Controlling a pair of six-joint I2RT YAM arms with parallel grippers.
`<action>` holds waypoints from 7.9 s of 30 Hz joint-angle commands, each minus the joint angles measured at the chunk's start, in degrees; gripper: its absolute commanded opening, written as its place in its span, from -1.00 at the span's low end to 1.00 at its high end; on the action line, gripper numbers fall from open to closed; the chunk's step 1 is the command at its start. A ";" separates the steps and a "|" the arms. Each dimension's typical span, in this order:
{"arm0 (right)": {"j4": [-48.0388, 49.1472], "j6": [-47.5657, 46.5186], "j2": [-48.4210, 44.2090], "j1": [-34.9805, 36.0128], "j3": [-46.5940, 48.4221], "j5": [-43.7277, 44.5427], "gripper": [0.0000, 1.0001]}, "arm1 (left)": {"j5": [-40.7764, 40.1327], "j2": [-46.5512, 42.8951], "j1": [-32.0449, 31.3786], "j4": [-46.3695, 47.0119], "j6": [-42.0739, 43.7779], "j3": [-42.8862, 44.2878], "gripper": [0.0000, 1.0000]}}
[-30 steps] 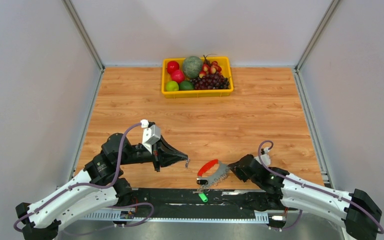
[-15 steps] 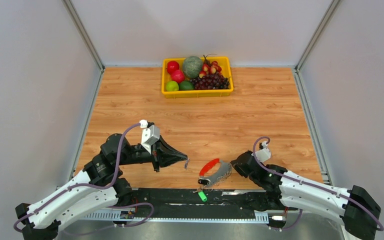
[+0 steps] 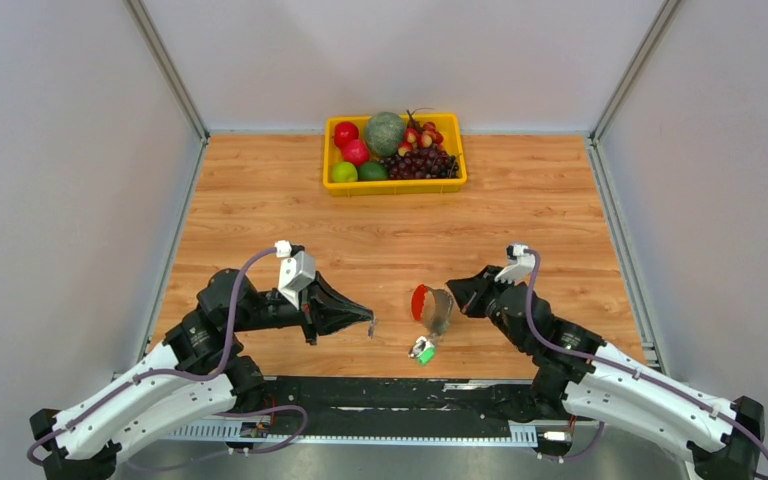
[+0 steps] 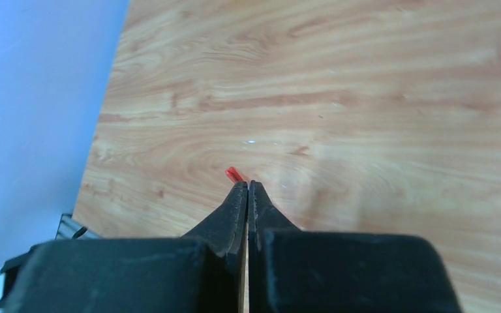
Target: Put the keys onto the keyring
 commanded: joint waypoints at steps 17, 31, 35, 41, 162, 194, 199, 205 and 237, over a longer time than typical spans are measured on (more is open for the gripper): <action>11.92 -37.51 3.77 -0.12 19.33 -36.41 -1.00 | -0.49 -1.80 -0.10 0.22 -0.44 3.11 -1.00; 21.85 -38.38 4.60 -0.15 19.63 -49.67 -1.00 | 2.53 0.59 -0.10 5.75 -0.51 2.44 -1.00; 23.63 -37.57 4.63 -0.17 19.43 -49.43 -1.00 | 2.52 1.41 -0.07 7.74 -1.26 2.41 -1.00; 27.94 -36.34 4.95 0.12 17.75 -47.10 -1.00 | 0.63 2.80 -0.08 9.81 -2.69 2.29 -1.00; 29.05 -20.40 17.79 8.56 24.02 -15.72 -1.00 | -26.17 4.98 -3.92 15.57 13.63 -1.15 -1.00; 29.23 -19.20 15.15 8.71 23.67 -18.61 -1.00 | -27.28 5.14 -4.05 15.66 13.89 -1.24 -1.00; 29.01 -18.99 15.05 8.70 23.74 -19.21 -1.00 | -27.59 5.00 -4.07 15.82 13.89 -1.29 -1.00; 27.36 -18.90 15.75 8.70 24.90 -21.34 -1.00 | -27.59 4.66 -4.06 16.19 13.71 -1.30 -1.00; 10.97 -15.01 15.55 8.71 28.55 -26.39 -1.00 | -21.97 2.52 -5.17 15.68 15.45 2.31 -1.00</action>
